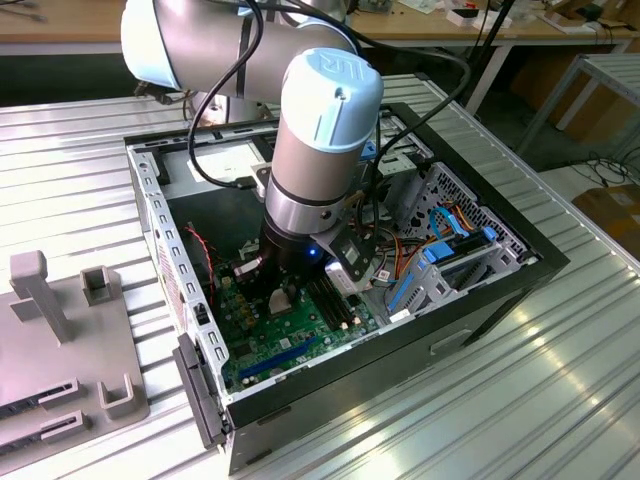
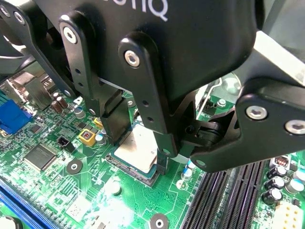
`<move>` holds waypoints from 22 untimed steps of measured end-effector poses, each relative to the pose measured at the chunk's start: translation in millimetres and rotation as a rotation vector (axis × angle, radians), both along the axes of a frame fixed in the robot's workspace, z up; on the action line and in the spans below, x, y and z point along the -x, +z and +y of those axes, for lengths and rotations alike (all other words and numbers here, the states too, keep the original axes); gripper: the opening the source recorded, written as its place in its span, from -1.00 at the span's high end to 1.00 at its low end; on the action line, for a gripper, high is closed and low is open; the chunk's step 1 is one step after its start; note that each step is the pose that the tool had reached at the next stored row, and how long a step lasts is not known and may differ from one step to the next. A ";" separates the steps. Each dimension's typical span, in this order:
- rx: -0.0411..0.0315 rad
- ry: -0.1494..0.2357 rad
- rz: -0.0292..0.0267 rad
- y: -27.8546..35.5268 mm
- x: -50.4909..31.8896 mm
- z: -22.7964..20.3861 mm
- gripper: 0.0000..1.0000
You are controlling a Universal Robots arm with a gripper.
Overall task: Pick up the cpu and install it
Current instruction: 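Place the cpu into insertion slot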
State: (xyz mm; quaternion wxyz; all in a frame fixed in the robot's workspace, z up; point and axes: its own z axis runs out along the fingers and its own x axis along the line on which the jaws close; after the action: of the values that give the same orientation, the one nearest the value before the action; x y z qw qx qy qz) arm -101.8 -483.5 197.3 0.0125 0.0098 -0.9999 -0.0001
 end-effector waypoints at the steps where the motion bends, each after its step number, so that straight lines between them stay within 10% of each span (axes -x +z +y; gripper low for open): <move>1: -0.0002 0.000 0.0000 0.0 0.0 0.0 0.06; 22: 0.0003 0.000 0.0003 0.2 0.5 -1.5 0.06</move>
State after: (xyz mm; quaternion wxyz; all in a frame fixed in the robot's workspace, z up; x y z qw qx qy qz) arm -102.2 -485.0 197.6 0.0126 0.0099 -0.9999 0.0000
